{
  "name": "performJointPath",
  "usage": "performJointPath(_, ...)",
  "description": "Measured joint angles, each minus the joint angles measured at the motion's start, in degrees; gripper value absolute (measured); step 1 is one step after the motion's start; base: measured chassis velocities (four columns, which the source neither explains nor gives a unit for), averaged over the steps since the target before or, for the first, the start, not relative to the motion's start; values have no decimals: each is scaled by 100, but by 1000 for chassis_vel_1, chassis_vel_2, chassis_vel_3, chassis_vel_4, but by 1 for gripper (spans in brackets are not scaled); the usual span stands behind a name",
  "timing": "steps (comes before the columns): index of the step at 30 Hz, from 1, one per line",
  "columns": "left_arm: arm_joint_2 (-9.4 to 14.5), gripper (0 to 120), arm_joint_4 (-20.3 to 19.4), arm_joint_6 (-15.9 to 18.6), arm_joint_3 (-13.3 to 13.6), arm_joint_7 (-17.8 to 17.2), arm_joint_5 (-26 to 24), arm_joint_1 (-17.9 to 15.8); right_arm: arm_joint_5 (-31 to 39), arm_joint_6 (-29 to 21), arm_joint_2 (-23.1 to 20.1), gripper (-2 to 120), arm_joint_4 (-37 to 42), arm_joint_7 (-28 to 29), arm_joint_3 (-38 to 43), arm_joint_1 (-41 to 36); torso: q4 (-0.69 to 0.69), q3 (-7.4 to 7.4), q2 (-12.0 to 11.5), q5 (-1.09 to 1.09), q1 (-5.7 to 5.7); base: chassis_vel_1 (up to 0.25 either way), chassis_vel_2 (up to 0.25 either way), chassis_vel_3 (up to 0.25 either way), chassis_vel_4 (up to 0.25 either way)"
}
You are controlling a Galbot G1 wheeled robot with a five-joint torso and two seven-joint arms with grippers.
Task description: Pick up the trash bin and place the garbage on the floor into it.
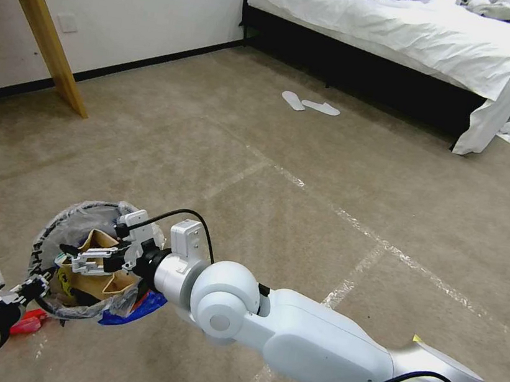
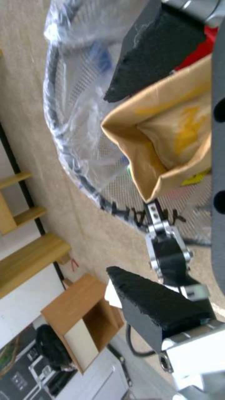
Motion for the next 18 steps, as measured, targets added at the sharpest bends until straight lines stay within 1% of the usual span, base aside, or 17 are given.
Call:
performJointPath(3, 7, 0, 21, 0, -7, 0, -5, -10, 9, 29, 4, 100, 49, -14, 8, -21, 0, 0, 0, 0, 0, 0, 0, 0, 0)
performJointPath(9, 12, 0, 67, 0, -11, 0, -7, -44, 19, 232, -97, 100, 277, -238, 156, -79, 0, 0, 0, 0, 0, 0, 0, 0, 0)
performJointPath(12, 17, 0, 81, 0, -18, 0, -7, -61, 14, 484, -181, 100, 396, -513, 278, -152, 0, 0, 0, 0, 0, 0, 0, 0, 0)
performJointPath(13, 17, 0, 81, 0, -18, 0, -7, -61, 14, 484, -181, 100, 396, -513, 278, -152, 0, 0, 0, 0, 0, 0, 0, 0, 0)
performJointPath(15, 19, 0, 87, 0, -30, 0, -7, -58, -13, 709, -200, 100, 436, -701, 421, -241, 0, 0, 0, 0, 0, 0, 0, 0, 0)
performJointPath(16, 19, 0, 87, 0, -30, 0, -7, -58, -13, 709, -200, 100, 436, -701, 421, -241, 0, 0, 0, 0, 0, 0, 0, 0, 0)
performJointPath(17, 20, 0, 87, 0, -40, -1, -7, -57, -46, 925, -213, 100, 474, -868, 611, -337, 0, 0, 0, 0, 0, 0, 0, 0, 0)
performJointPath(18, 20, 0, 87, 0, -40, -1, -7, -57, -46, 925, -213, 100, 474, -868, 611, -337, 0, 0, 0, 0, 0, 0, 0, 0, 0)
